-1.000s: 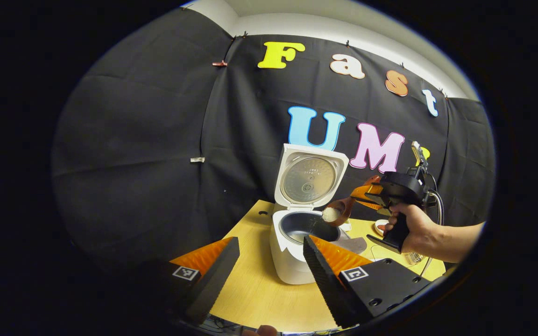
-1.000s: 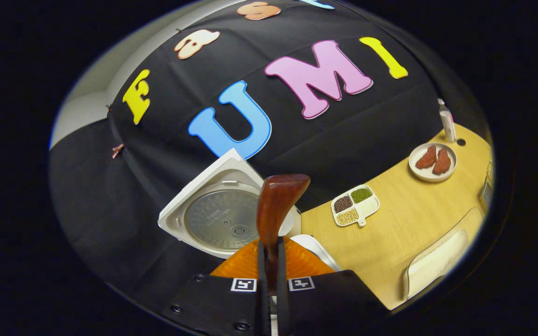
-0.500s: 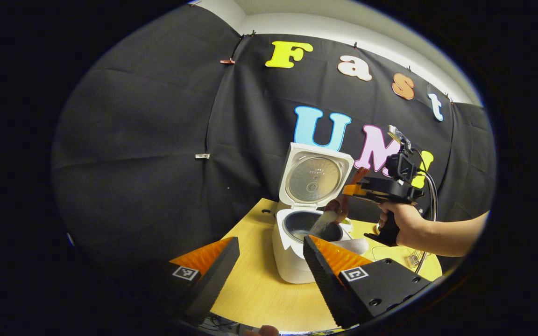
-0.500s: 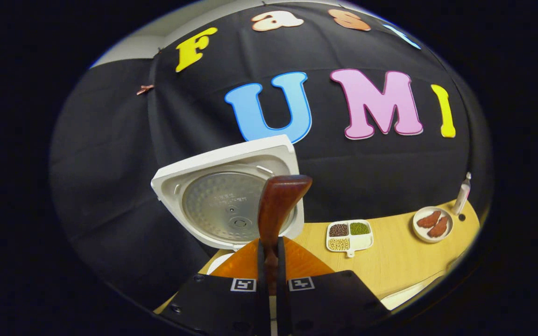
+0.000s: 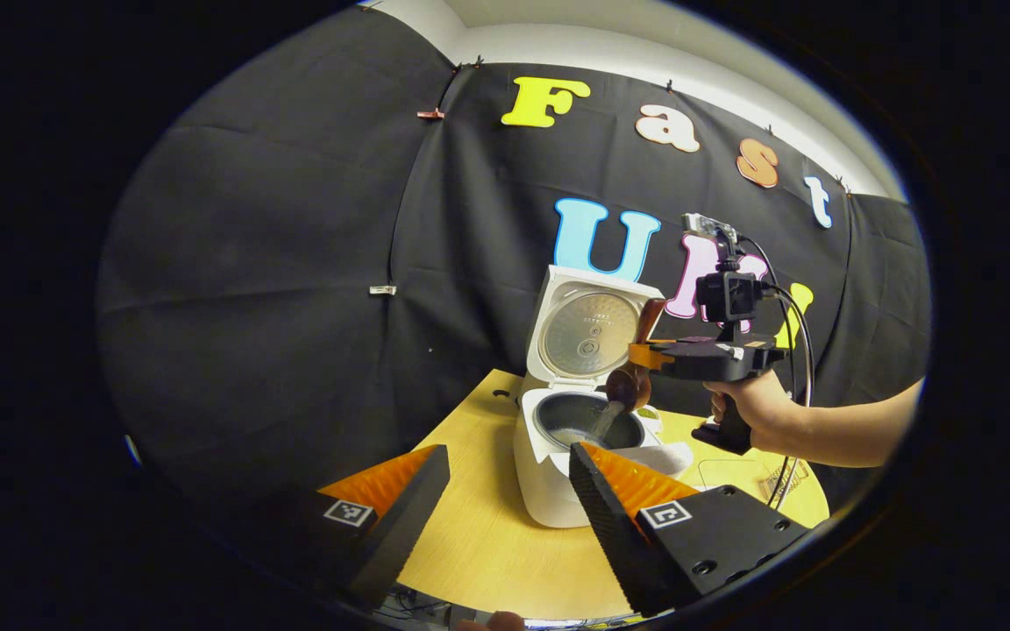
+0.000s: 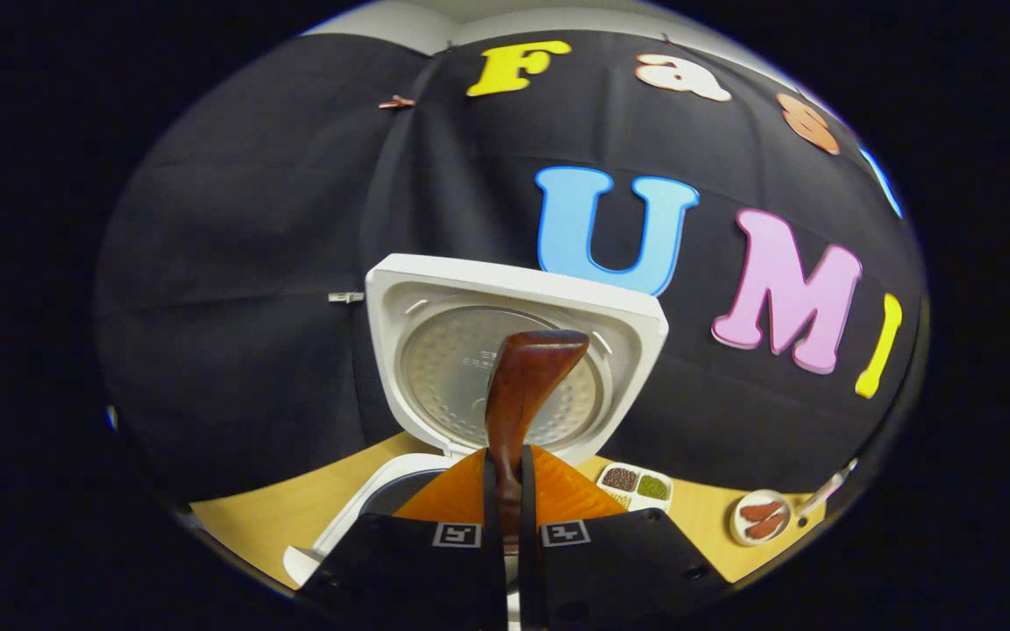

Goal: Close the left gripper, press the button to open the rice cooker; take a wooden spoon from the chopstick holder with the right hand, scoop a spoonful of rice and pour it into the rice cooker, then put the wooden spoon back into the chopstick holder.

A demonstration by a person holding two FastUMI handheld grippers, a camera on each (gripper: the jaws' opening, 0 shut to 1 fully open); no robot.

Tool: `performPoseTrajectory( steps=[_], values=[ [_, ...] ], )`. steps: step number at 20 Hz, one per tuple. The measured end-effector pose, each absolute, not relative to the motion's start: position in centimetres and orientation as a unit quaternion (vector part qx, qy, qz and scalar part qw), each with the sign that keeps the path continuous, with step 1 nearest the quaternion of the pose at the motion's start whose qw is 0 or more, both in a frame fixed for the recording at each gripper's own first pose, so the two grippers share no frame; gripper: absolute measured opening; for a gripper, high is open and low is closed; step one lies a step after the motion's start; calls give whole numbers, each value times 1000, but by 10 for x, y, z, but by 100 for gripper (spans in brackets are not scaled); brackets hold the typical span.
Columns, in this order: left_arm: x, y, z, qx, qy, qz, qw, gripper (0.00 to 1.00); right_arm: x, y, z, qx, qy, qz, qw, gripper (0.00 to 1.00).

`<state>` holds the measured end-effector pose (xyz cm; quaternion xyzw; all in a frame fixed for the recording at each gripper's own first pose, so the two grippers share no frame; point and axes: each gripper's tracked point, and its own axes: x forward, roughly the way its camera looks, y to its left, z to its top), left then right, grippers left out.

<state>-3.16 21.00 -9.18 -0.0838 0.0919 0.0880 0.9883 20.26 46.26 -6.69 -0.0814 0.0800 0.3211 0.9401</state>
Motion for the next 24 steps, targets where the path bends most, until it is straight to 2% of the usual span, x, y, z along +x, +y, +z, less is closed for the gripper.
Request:
performPoseTrajectory(
  steps=[4,13,15,20,24],
  values=[
    [-28,210,-92,-84,91,86,989,95,180,484,-64,-184,30,364,912,10],
    [-34,211,-94,-85,90,90,988,95,148,506,-78,-312,-27,398,862,10],
    [-37,211,-93,-81,89,92,988,95,149,503,-81,-298,-13,397,868,10],
    [-44,208,-89,-77,87,98,988,95,175,479,-80,-164,69,362,915,10],
    [-46,199,-85,-74,84,99,989,95,186,462,-75,-75,109,354,926,10]
  ],
)
